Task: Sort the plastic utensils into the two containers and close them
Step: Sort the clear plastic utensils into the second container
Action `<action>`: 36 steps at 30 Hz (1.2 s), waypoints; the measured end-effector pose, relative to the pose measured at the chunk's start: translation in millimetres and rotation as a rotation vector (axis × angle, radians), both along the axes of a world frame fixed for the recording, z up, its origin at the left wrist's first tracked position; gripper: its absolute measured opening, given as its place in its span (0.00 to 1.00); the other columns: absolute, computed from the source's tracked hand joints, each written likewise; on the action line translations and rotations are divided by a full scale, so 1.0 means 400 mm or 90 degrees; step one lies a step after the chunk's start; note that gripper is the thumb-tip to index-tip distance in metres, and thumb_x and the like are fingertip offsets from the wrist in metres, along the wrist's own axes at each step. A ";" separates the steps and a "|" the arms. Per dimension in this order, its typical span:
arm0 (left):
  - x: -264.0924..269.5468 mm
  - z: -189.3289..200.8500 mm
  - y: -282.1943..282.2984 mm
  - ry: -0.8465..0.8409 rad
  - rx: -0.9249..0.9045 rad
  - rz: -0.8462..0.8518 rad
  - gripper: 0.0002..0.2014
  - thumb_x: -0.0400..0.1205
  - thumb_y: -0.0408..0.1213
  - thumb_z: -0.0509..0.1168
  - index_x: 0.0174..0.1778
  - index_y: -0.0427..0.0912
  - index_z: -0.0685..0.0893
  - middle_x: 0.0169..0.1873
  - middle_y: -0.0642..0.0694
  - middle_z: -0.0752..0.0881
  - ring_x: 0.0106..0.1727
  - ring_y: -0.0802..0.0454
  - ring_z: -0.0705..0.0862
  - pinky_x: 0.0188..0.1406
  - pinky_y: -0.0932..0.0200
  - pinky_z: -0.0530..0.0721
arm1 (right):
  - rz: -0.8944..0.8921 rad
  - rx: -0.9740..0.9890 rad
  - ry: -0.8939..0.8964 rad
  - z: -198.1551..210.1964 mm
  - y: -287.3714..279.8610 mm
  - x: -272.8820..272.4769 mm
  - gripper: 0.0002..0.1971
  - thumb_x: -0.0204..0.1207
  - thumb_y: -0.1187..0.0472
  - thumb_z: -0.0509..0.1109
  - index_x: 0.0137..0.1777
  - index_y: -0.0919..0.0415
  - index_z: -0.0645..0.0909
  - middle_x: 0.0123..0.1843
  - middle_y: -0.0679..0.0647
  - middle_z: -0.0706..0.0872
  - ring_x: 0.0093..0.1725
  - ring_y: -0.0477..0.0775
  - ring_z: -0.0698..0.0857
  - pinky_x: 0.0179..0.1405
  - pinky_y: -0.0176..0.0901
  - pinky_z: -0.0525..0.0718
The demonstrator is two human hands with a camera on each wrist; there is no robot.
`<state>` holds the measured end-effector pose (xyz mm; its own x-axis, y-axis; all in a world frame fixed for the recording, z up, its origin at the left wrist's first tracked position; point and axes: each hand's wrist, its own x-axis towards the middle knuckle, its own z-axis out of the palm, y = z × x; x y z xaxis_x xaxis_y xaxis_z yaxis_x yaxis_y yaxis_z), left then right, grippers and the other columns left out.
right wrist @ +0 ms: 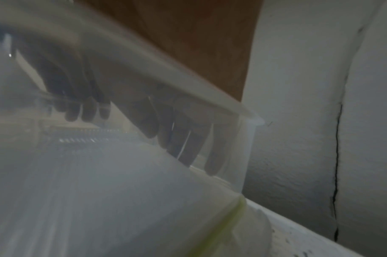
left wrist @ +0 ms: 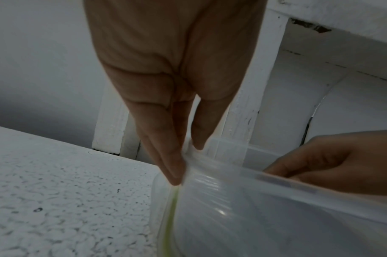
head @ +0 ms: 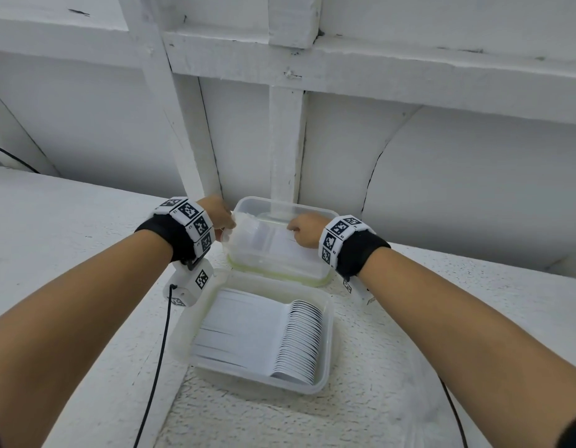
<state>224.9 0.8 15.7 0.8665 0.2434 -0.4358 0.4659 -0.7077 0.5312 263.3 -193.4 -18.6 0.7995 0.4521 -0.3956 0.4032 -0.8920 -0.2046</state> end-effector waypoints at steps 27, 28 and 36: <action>-0.465 0.103 -0.391 -0.223 -0.281 -0.323 0.06 0.83 0.34 0.61 0.51 0.43 0.83 0.36 0.49 0.87 0.28 0.61 0.82 0.30 0.66 0.83 | -0.129 0.201 -0.119 0.116 -0.476 -0.613 0.16 0.84 0.57 0.57 0.69 0.54 0.78 0.62 0.49 0.84 0.56 0.44 0.80 0.54 0.29 0.69; -0.481 0.084 -0.419 -0.207 -0.282 -0.336 0.06 0.83 0.34 0.61 0.51 0.43 0.83 0.36 0.50 0.86 0.29 0.61 0.82 0.31 0.65 0.83 | -0.145 0.195 -0.115 0.099 -0.495 -0.638 0.17 0.84 0.57 0.57 0.69 0.54 0.78 0.62 0.49 0.84 0.59 0.45 0.80 0.55 0.29 0.70; -0.505 -0.076 -0.603 -0.132 -0.050 -0.424 0.18 0.85 0.41 0.58 0.70 0.40 0.76 0.65 0.43 0.80 0.63 0.49 0.80 0.61 0.60 0.73 | -0.248 0.154 -0.140 -0.001 -0.582 -0.770 0.17 0.84 0.56 0.56 0.71 0.53 0.76 0.66 0.53 0.78 0.66 0.53 0.72 0.62 0.36 0.68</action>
